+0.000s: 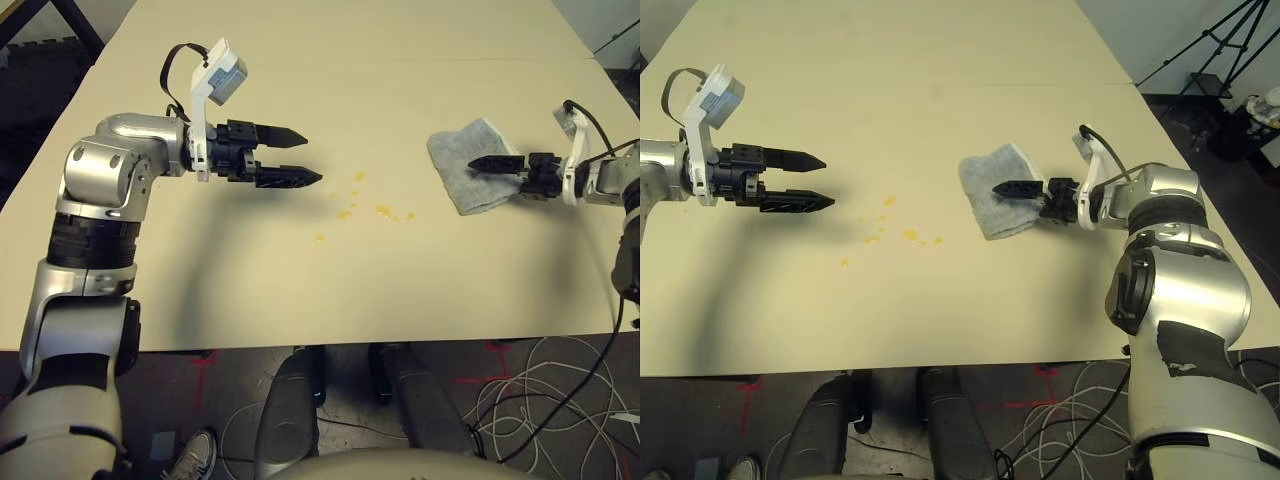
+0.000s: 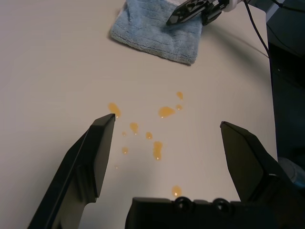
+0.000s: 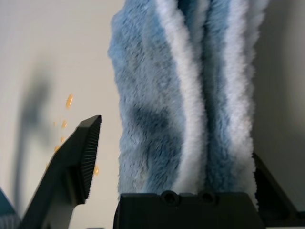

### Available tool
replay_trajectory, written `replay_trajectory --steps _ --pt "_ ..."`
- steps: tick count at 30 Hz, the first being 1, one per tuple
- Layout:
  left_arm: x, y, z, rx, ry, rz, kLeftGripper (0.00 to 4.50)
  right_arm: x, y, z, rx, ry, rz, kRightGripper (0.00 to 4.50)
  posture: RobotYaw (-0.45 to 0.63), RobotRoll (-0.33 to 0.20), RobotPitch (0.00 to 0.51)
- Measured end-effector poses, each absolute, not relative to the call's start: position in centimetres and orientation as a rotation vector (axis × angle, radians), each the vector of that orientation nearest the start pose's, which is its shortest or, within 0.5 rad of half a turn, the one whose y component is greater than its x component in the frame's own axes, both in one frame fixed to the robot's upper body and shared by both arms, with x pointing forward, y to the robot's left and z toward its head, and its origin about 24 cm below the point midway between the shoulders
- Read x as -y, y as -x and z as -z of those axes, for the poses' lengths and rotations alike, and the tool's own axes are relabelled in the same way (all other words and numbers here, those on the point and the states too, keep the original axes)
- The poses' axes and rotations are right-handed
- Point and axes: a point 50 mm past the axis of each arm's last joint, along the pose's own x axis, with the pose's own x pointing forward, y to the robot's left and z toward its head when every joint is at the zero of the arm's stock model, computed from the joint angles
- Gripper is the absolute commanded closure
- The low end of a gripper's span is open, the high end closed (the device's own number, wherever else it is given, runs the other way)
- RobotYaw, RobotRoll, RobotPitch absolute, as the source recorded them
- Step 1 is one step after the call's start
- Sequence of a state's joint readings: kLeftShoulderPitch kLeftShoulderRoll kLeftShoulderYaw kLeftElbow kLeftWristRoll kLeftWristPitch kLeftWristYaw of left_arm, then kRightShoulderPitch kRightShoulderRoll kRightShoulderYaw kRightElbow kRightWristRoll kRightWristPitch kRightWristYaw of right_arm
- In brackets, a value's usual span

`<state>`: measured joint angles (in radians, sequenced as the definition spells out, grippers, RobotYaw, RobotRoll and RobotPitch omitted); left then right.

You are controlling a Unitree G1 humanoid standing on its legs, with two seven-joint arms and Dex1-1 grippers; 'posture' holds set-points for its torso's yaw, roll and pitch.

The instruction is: Wipe the water off the table with a rag.

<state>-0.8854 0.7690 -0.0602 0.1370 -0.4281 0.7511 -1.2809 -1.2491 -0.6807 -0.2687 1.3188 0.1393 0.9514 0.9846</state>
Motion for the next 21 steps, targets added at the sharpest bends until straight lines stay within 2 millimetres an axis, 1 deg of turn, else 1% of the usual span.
replay_trajectory --steps 2,3,4,13,17,21 --pt "-19.3 -31.8 -25.0 -0.209 -0.267 1.215 0.0 27.3 -36.3 -17.3 -0.647 -0.596 -0.479 1.55 0.03 0.0 0.274" --pt "-19.3 -31.9 -25.0 -0.209 -0.266 1.215 0.0 27.4 -36.4 -17.2 -0.639 -0.594 -0.466 1.74 0.03 0.0 0.274" --pt "-19.2 -31.9 -25.0 -0.208 -0.266 1.216 0.0 27.4 -36.5 -17.2 -0.633 -0.592 -0.457 1.81 0.03 0.0 0.272" --pt "-19.2 -32.3 -24.6 -0.203 -0.245 1.197 0.0 27.3 -37.5 -17.9 -0.53 -0.573 -0.367 1.81 0.02 0.0 0.26" --pt "-19.3 -32.5 -24.5 -0.2 -0.242 1.183 0.0 27.0 -37.7 -18.1 -0.524 -0.563 -0.376 1.81 0.0 0.0 0.253" --pt "-19.3 -32.7 -24.3 -0.197 -0.231 1.177 0.0 26.3 -37.8 -18.3 -0.549 -0.521 -0.43 1.81 0.0 0.0 0.25"
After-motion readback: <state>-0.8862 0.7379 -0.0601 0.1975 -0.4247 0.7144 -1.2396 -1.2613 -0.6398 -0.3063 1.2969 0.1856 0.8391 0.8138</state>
